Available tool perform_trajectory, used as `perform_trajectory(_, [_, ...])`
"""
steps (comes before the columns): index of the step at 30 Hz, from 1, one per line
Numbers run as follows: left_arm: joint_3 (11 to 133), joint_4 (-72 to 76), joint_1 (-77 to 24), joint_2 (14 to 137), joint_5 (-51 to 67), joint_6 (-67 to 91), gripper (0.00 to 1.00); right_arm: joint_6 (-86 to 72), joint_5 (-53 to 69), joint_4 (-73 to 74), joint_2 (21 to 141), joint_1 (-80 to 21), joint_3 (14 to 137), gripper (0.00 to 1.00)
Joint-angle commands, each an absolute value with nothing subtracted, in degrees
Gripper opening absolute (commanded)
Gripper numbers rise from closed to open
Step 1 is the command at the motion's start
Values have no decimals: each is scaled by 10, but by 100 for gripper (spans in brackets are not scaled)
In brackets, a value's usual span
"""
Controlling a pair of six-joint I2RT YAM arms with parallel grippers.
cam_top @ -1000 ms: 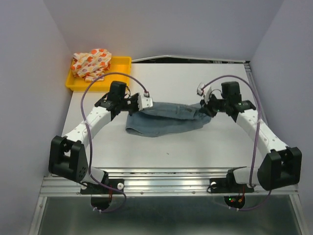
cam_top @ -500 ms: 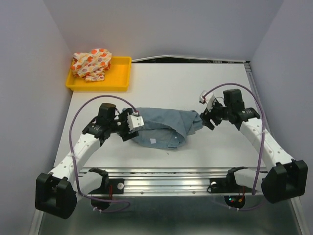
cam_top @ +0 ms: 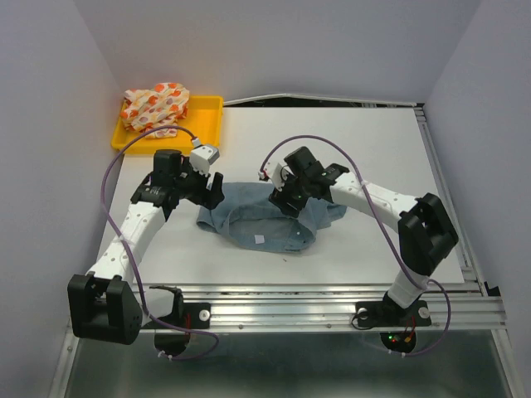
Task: Fold and stack the skirts
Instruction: Flatten the skirt out
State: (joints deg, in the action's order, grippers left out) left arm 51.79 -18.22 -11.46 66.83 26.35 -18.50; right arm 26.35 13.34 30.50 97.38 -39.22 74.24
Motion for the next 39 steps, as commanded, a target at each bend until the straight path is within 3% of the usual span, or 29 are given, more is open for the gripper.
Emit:
perform_trajectory(1, [545, -233, -79, 673, 286, -120, 84, 265, 54, 287, 1009, -409, 771, 61])
perform_trajectory(6, [537, -240, -79, 664, 287, -115, 84, 282, 31, 311, 1054, -409, 800, 49])
perform_trajectory(11, [542, -246, -78, 675, 290, -114, 84, 294, 86, 338, 1044, -409, 808, 47])
perform_trajectory(14, [547, -249, -78, 681, 298, -112, 86, 292, 70, 345, 1055, -409, 814, 4])
perform_trajectory(15, [549, -249, -79, 686, 303, -110, 86, 280, 46, 339, 1063, -409, 821, 1])
perform_trajectory(24, [525, -165, -101, 702, 289, -35, 90, 48, 10, 316, 1116, -263, 1032, 1])
perform_trajectory(29, [493, -53, -163, 693, 270, 44, 93, 2, 2, 292, 1100, -243, 1014, 1])
perform_trajectory(34, [477, 32, -274, 707, 148, 112, 93, -47, -18, 284, 1090, -243, 989, 1])
perform_trajectory(39, [497, 64, -328, 765, 78, 106, 80, -46, -17, 282, 1077, -243, 969, 1])
